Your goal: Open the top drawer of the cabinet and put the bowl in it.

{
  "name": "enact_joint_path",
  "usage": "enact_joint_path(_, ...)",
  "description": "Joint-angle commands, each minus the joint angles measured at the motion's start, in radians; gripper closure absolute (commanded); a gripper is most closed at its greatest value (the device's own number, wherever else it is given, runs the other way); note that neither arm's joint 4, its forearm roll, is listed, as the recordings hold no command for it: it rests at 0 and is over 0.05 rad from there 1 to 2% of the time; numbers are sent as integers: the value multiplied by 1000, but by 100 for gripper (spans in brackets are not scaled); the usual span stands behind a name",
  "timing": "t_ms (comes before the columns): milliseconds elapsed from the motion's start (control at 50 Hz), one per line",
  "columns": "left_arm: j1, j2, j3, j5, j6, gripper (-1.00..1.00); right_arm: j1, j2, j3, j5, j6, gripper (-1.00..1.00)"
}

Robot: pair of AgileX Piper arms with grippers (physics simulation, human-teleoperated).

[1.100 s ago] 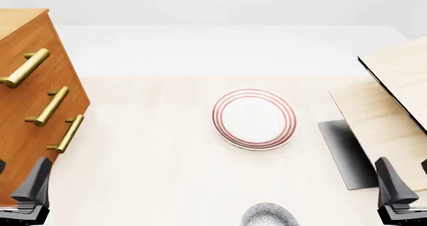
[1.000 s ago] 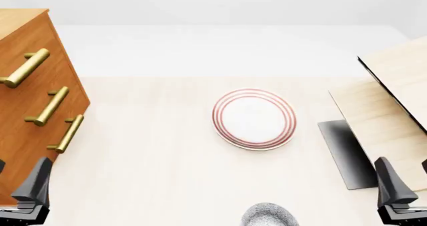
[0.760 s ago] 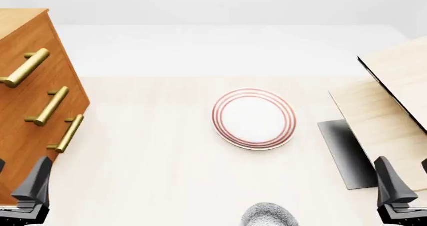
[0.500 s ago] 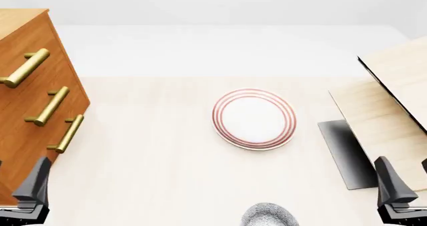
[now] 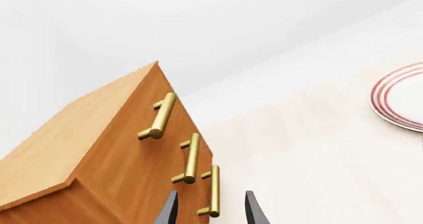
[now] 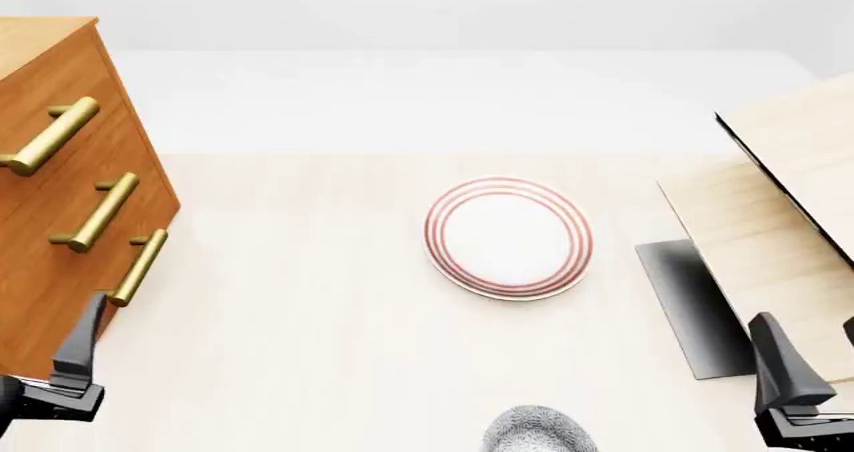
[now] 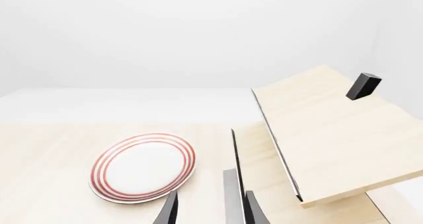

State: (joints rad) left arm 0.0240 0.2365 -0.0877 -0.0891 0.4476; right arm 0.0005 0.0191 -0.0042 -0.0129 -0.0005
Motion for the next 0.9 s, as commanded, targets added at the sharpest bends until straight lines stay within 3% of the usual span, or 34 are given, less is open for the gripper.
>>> enact_joint_path(20,31,41,-21,-11,275,-100,0,-4,1,3,0,-100)
enact_joint_path(120,36,6,-47,35,322,-100,0,-4,1,3,0,-100)
enact_joint_path(280,46,45,-63,5,432,-100,0,-4,1,3,0,-100)
enact_joint_path(440,71,140,-26,-131,607,-100,0,-4,1,3,0,-100)
enact_joint_path(560,81,192,-39,-170,652,-100,0,-4,1,3,0,-100)
enact_joint_path(620,101,250,6,-265,723,-100,0,-4,1,3,0,-100)
enact_joint_path(740,105,314,19,-362,785,-100,0,-4,1,3,0,-100)
enact_joint_path(900,100,369,-15,-415,833,-100,0,-4,1,3,0,-100)
